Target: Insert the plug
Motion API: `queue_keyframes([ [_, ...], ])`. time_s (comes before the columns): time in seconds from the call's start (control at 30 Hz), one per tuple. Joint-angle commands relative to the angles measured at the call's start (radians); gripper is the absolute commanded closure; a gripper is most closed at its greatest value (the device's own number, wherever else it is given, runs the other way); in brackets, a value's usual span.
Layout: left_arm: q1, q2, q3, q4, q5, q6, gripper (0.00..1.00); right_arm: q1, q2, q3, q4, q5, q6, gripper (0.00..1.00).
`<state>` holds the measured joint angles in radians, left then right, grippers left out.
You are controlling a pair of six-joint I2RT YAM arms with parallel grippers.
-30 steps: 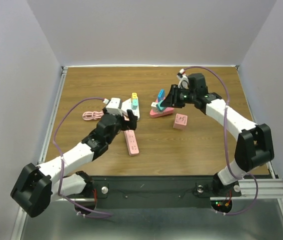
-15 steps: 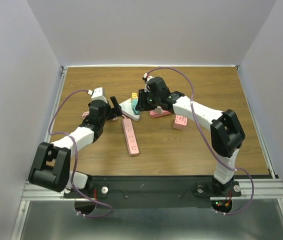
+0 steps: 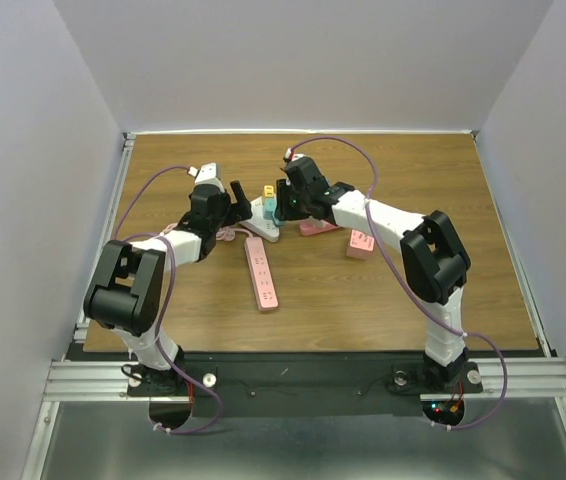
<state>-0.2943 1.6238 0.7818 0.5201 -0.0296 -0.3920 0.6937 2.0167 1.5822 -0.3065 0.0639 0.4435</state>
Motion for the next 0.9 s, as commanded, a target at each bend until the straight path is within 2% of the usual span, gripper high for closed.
queue_keyframes([
  [0.0, 0.004, 0.016, 0.045, 0.044, 0.005, 0.002, 0.04, 0.003, 0.008, 0.058, 0.026, 0.027, 0.014, 1.0],
  [0.4, 0.004, 0.07, 0.025, 0.07, 0.086, -0.013, 0.12, 0.026, 0.007, 0.047, 0.026, 0.045, 0.024, 1.0],
  [0.87, 0.004, 0.105, 0.005, 0.078, 0.091, -0.03, 0.18, 0.04, 0.025, 0.062, 0.027, 0.105, 0.028, 1.0],
])
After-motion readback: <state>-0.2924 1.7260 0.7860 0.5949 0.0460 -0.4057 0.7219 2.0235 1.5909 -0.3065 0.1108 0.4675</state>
